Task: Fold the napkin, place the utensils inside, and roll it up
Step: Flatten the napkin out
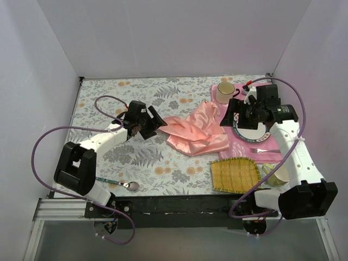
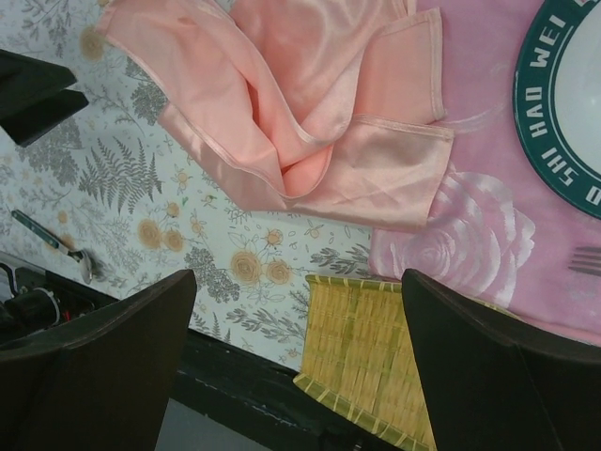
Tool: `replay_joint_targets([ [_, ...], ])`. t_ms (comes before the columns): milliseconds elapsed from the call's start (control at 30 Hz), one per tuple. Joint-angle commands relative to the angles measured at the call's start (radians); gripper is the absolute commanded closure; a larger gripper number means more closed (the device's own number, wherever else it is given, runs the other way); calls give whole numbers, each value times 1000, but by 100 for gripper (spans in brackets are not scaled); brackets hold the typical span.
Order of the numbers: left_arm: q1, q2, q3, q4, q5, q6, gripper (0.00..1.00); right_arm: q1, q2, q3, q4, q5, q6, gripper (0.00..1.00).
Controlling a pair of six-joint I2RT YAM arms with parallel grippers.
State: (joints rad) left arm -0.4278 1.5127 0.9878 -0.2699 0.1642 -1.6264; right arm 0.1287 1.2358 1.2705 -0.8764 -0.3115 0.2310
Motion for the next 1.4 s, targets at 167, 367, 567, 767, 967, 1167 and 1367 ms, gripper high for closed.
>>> replay_joint_targets([
  [167,3,73,-77,193,-94,10,36,54,70,18,27,-41,-16,7],
  [367,11,191,-80,327,-46,-9,29,95,146,6,109,-66,-36,11],
  [567,26,280,-23,336,-55,13,32,153,284,50,159,-54,-90,10],
  [767,37,326,40,330,-54,5,53,192,438,145,162,18,-197,24],
  [967,37,340,86,294,-51,-12,73,222,548,197,180,-20,-226,40],
  [1167,38,297,117,196,-98,2,95,232,564,207,134,193,-46,24],
  [1367,37,166,32,166,-121,-21,100,221,654,326,-14,474,192,14],
])
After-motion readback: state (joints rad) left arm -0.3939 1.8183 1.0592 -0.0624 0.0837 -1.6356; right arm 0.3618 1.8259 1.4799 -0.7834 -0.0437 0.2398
